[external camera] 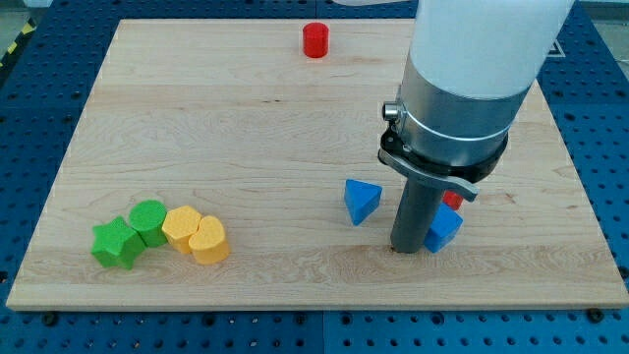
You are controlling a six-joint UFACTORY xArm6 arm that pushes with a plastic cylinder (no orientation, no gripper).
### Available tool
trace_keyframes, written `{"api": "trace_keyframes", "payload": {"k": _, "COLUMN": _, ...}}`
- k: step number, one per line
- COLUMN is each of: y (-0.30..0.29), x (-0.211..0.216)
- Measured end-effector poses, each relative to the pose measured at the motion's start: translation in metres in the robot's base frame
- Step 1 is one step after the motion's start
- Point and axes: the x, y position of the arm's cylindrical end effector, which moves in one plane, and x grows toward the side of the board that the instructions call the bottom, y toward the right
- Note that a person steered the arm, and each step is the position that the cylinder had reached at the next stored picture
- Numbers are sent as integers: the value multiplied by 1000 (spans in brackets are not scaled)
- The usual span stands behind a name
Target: Slide the blue triangle closer to the red circle
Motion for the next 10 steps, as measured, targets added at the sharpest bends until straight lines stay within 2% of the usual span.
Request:
{"api": "trace_keyframes", "payload": {"k": 2, "y": -29, "x": -15}}
{"api": "trace_keyframes", "payload": {"k": 4, "y": -50, "x": -76}}
{"api": "trace_keyframes", "payload": {"k": 8, "y": -101, "x": -83}}
{"api": "trace_keyframes", "payload": {"k": 10, "y": -117, "x": -102}}
